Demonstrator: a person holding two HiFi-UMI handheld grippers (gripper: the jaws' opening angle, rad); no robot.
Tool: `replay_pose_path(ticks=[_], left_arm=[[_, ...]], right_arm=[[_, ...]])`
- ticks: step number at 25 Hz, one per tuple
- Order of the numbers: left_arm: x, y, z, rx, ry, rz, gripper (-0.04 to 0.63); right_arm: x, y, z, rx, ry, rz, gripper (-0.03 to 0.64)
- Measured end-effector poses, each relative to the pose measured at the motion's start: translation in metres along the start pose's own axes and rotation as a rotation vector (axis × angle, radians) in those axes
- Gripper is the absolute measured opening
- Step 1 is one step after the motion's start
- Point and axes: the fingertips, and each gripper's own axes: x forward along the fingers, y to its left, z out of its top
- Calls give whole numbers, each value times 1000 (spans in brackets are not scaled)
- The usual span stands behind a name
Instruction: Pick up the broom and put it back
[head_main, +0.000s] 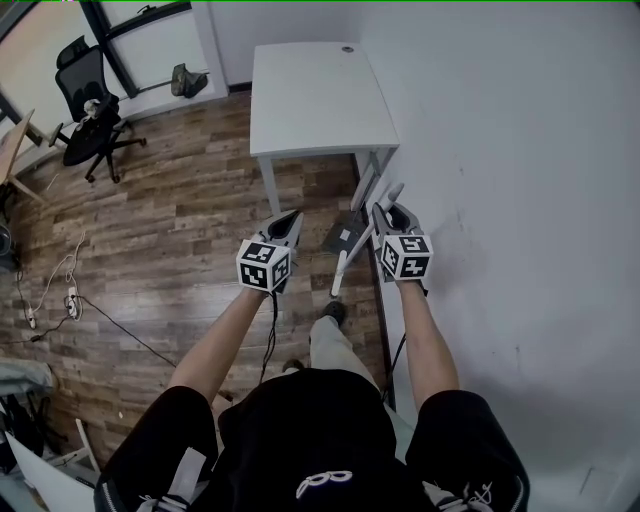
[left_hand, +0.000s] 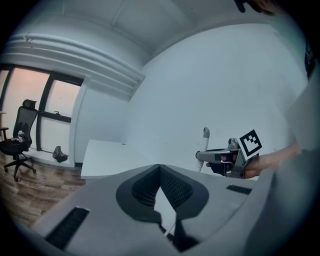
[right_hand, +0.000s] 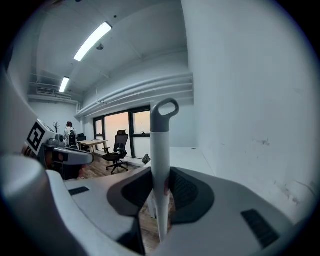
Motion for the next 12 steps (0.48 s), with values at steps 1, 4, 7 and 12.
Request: replay_pose_path(ticks=[1,4,7,12], left_arm=[[7,3,0,2,3,2,17],[31,11,-3,-4,25,7,17],[54,15,-9,-9,52,5,17],[86,22,-14,-6,91,8,17]], right_arm=[[6,-4,-3,3,10,0,117],[25,-21,-13,16,39,3,117],[43,-39,-26,31,67,5,117],[69,-64,-46,54,108,10,117]])
